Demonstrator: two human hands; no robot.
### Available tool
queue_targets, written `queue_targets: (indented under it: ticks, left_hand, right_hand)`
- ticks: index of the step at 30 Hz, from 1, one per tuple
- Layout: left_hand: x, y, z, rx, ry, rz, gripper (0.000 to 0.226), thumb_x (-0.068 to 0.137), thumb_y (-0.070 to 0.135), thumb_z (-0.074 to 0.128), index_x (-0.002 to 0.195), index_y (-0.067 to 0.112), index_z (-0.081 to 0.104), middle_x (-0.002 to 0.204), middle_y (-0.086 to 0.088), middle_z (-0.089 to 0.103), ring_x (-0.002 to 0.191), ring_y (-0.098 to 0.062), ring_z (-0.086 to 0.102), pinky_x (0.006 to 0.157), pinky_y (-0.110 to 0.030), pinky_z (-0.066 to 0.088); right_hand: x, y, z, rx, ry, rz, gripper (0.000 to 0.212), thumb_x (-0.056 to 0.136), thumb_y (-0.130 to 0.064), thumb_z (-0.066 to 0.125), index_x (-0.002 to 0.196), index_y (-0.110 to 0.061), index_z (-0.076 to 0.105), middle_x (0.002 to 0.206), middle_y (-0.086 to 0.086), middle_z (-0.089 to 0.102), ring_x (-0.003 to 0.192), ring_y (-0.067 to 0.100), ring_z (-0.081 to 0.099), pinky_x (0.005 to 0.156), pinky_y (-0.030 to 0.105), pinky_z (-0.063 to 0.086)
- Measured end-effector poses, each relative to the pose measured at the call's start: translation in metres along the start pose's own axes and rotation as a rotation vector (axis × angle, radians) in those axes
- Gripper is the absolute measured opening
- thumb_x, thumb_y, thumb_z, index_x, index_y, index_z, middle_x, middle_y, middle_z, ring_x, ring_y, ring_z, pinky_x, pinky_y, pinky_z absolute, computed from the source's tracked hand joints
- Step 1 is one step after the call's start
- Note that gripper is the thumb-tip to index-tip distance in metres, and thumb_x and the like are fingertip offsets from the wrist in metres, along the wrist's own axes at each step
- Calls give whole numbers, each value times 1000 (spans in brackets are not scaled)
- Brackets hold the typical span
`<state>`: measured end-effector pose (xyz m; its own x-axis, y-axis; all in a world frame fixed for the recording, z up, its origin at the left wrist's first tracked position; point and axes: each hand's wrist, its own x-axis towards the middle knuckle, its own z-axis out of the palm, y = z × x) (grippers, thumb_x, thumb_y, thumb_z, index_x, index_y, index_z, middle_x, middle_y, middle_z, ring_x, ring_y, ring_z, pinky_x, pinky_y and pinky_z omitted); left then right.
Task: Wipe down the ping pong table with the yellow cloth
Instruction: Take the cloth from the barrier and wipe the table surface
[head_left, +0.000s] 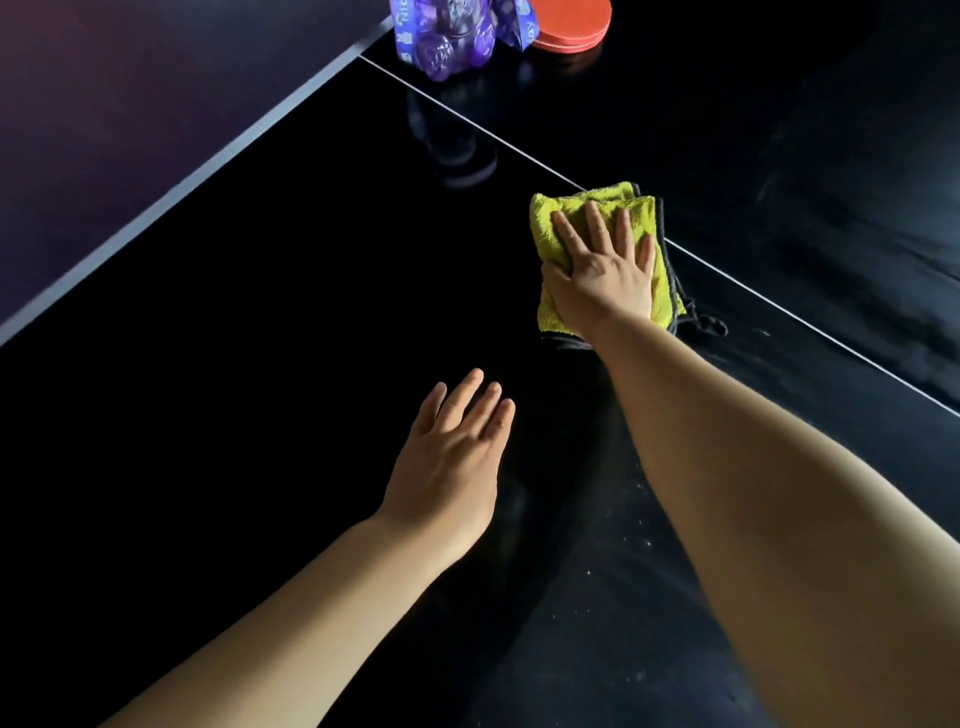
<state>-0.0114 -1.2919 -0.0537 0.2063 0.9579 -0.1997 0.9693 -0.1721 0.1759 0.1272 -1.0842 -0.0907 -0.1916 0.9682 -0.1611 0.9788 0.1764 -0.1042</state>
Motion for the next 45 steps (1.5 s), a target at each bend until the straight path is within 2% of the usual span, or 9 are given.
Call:
queue_targets:
  ticks: [8,12,15,19,23,33,39,43,45]
  left_hand:
    - [15,23,0,41,25,56,63,95,26,41,150,14,13,158,-4,10,145,-22,-9,118,-42,-2]
    - [16,39,-2,72,36,90,63,87,25,55,144,10,34,152,-8,30,145,-27,11,117,-45,12]
    - [13,51,-1,92,32,123,64,88,26,54,145,10,31,153,-8,27,145,-27,9,117,-45,10]
    - [2,55,-8,80,-1,106,63,83,24,60,141,8,39,148,-10,37,143,-29,19,115,-46,19]
    - [-16,50,-7,127,-2,132,63,97,26,35,150,10,5,158,-7,1,144,-25,-12,117,-44,-3]
    - [-76,27,-10,70,11,121,62,99,27,33,151,12,2,159,-6,-1,145,-22,-6,117,-41,-4]
    - [-136,1,-3,-2,49,101,61,85,20,60,141,7,39,147,-11,38,139,-24,31,114,-40,18]
    - [-182,-22,5,32,-12,75,58,98,18,31,150,10,6,158,-7,4,146,-19,1,116,-35,-3]
    - [-207,-35,9,63,-44,48,58,99,15,25,150,11,-1,158,-7,-3,145,-18,-4,116,-33,-7]
  right_hand:
    - [-2,27,-4,53,38,55,60,96,-44,32,153,-42,13,164,-7,1,150,23,-10,120,48,-8]
    - [-22,68,-7,81,47,139,61,95,-41,34,153,-42,14,164,-7,1,150,22,-10,120,47,-8]
    - [-37,85,-9,82,39,168,62,95,-40,34,154,-43,13,164,-7,-1,150,21,-11,120,46,-9]
    - [-59,91,-10,51,8,139,63,96,-40,35,154,-42,11,164,-6,-4,149,22,-13,120,46,-11]
    - [-91,89,-8,-21,-33,19,63,97,-40,36,154,-42,8,164,-5,-8,149,24,-15,119,47,-11]
    - [-211,16,11,-78,-107,-118,77,77,-53,6,153,-43,3,162,-5,-13,147,26,-21,117,48,-18]
    - [-291,-53,29,-43,-107,-190,72,82,-51,14,153,-44,6,162,-5,-10,147,28,-20,118,52,-15]
    - [-345,-108,51,-20,-103,-250,69,86,-47,22,152,-39,7,162,-2,-6,147,31,-18,117,56,-9]
    - [-369,-137,60,-21,-98,-276,69,87,-45,27,154,-34,12,162,-1,-4,147,32,-17,116,57,-7]
